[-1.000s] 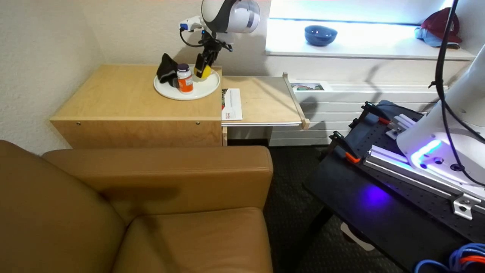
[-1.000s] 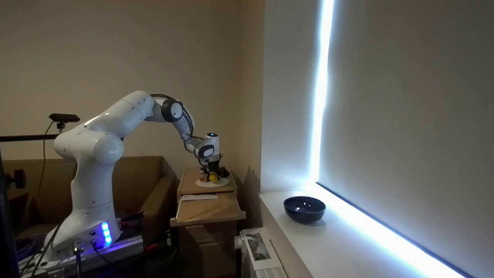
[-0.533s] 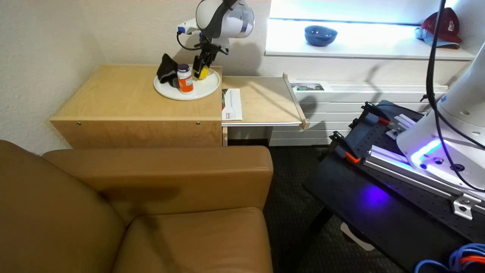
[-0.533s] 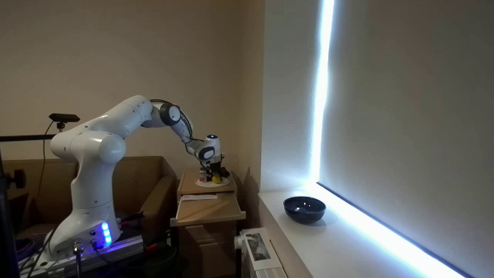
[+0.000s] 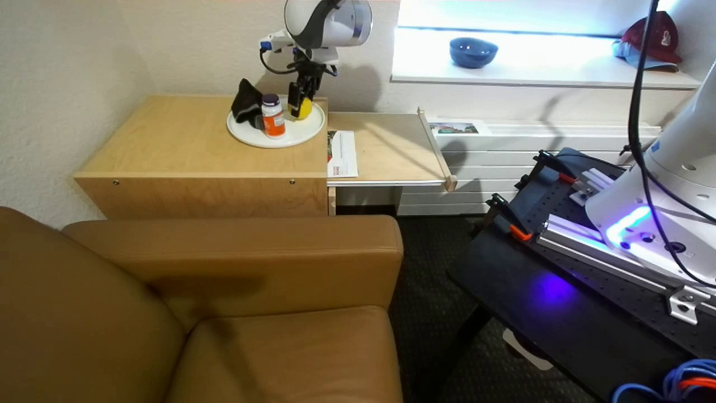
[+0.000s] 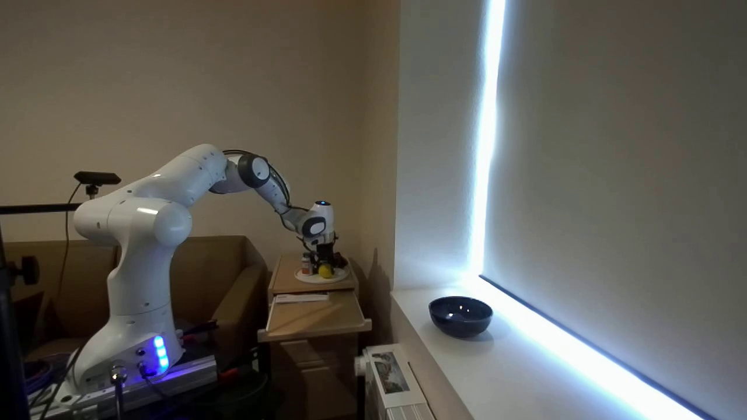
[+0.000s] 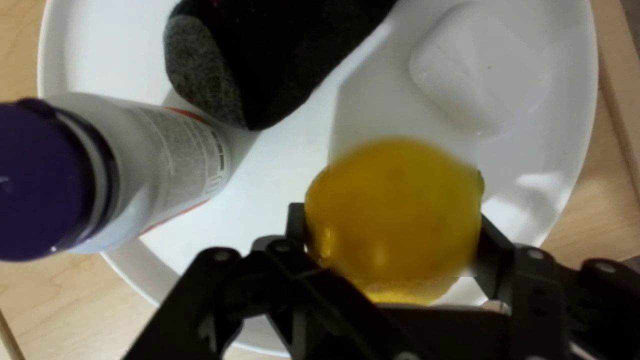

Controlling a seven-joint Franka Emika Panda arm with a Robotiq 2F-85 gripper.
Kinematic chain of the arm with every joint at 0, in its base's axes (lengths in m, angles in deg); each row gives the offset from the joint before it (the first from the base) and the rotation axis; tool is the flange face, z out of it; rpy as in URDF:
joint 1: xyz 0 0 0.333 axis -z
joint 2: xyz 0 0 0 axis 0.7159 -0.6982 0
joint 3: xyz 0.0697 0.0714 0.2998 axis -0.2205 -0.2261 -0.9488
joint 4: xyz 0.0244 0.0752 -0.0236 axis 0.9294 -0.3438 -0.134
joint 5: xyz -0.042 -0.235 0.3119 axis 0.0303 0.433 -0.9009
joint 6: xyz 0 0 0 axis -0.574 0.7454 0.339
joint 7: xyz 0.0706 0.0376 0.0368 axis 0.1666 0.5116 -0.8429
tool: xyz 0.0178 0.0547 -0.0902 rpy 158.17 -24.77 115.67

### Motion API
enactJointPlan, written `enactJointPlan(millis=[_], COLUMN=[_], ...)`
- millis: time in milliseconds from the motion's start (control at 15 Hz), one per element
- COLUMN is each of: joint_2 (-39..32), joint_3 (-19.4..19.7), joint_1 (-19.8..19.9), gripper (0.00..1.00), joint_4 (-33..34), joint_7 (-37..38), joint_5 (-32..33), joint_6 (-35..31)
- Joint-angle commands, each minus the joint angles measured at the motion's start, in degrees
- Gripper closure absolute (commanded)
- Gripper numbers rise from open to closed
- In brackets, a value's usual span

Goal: Put the black sock on the white plate, put the white bar of soap on the plate, pick up the lemon from the bowl on the windowsill and put it on the plate

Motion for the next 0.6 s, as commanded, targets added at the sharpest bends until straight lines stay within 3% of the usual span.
enactJointPlan(millis=[0, 200, 267, 400, 533], joint_2=[0.06, -0.19, -0.19, -0.15, -0.09], joint_3=[-0.25, 0.02, 0.25, 1.03, 1.93], joint_1=[0.58, 0.46, 0.33, -0.12, -0.47], gripper=[0.49, 0.49, 0.12, 0.01, 0.0], joint_4=[2.2, 3.05, 2.98, 2.76, 2.52], joint_7=[0.0, 0.0, 0.0, 0.0, 0.0], joint_5=[-0.21, -0.26, -0.25, -0.67, -1.1], joint_6=[6.64, 10.32, 10.64, 10.89, 10.1])
